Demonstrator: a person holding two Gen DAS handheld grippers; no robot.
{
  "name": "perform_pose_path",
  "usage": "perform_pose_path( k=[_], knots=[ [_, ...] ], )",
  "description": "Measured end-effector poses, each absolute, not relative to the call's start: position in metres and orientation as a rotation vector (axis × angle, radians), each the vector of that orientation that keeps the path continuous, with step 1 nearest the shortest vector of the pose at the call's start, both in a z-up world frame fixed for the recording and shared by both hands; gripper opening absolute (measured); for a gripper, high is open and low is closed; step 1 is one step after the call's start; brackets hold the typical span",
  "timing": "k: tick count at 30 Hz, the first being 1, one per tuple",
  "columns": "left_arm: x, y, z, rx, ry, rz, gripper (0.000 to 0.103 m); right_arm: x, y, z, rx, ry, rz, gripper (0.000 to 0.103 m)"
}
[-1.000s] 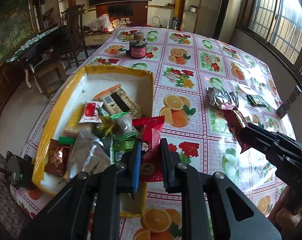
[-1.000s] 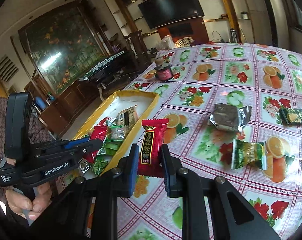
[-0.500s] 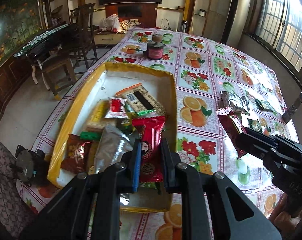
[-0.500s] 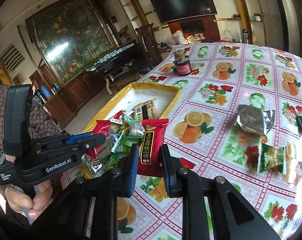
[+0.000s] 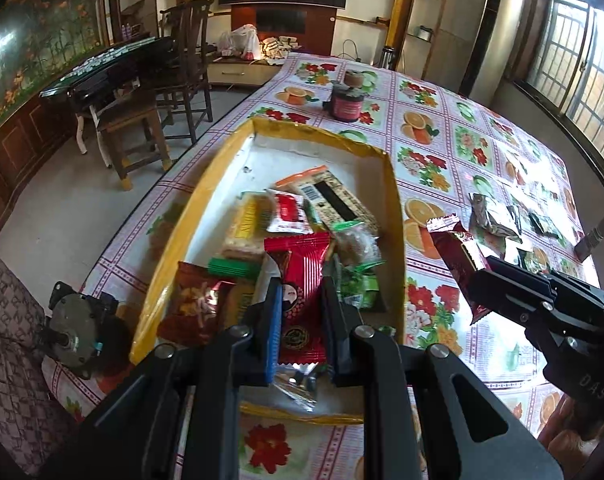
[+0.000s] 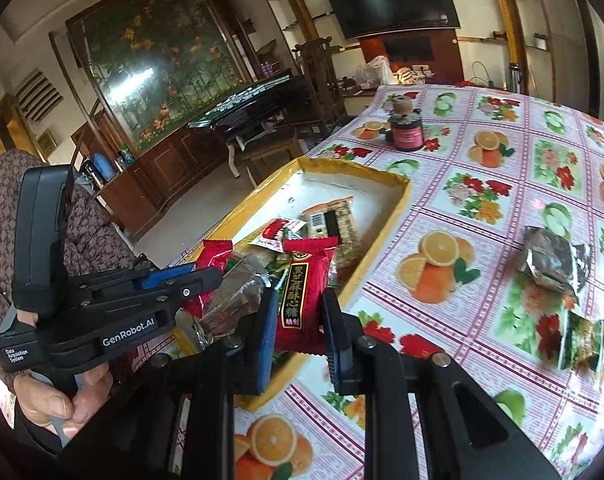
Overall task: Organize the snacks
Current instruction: 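Lower the red cakes into the tray and open both tools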
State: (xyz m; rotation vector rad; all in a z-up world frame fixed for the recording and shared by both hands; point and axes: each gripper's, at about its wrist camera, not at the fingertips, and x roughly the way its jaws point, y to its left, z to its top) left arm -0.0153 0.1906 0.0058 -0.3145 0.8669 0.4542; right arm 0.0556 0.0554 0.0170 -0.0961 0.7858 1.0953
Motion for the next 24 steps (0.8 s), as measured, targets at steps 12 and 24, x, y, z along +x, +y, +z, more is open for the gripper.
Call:
perform_pose_path(
  k=[12, 24],
  knots=[
    [-0.014, 0.209, -0.004, -0.343, 0.886, 0.461, 0.02, 0.057, 0.088, 0.006, -0.117, 0.822, 1.117, 0.021],
    [-0.009, 0.218, -0.011, -0.353, 0.898, 0.458, 0.02, 0.063, 0.101, 0.003, -0.119, 0.835, 1.118, 0.021]
  ],
)
